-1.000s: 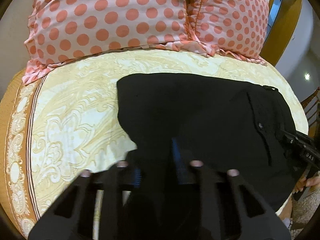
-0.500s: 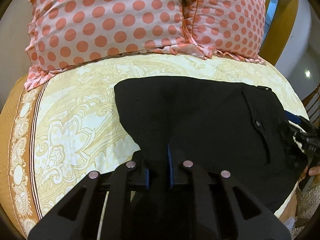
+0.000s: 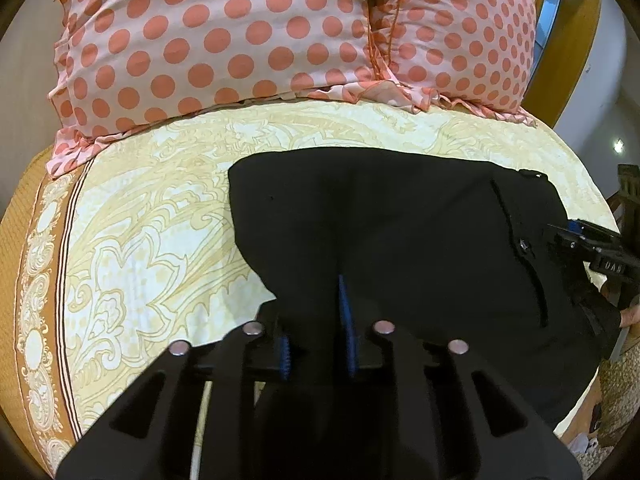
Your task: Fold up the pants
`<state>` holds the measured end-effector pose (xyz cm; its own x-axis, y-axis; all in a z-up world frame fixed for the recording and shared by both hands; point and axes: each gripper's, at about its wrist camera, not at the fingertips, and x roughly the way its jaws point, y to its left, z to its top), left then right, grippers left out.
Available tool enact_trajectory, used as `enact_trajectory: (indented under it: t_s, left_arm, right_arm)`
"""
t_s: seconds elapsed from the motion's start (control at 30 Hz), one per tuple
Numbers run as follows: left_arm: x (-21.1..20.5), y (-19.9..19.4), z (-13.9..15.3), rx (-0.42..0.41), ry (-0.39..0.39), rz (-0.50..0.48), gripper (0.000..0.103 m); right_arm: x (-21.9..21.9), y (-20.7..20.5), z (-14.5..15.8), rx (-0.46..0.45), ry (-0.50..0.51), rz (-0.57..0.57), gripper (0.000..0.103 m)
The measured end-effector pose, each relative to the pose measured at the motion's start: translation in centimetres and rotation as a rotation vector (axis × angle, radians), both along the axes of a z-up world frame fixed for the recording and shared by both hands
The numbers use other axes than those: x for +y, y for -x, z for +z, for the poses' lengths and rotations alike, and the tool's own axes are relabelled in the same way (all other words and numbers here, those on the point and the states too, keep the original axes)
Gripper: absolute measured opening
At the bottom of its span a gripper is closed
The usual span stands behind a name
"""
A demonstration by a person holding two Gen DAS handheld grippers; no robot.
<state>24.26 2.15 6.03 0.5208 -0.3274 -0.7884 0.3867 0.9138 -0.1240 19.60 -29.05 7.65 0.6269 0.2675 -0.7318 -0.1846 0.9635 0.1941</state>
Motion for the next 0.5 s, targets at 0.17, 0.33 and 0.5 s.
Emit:
enact_trajectory:
  t_s: [0.17, 0.33, 0.5]
  left_arm:
    - [-0.8, 0.7, 0.4, -0.052, -0.038, -0.007, 0.010]
    - [-0.8, 0.2, 0.1, -0.031, -0.038, -0.012, 0.012]
    - [-1.3, 0.0, -0.3, -0.031, -0.063, 0.006, 0.019]
  right_arm:
    - [-0.1, 1.0, 0.9, -0.059, 0.017, 0.005, 0.024]
    - [0.2, 0.2, 0.6, -0.039, 0.056, 0.013, 0.031]
    - [-0.7, -1.2, 0.1, 0.005, -0.016, 0.006, 0.028]
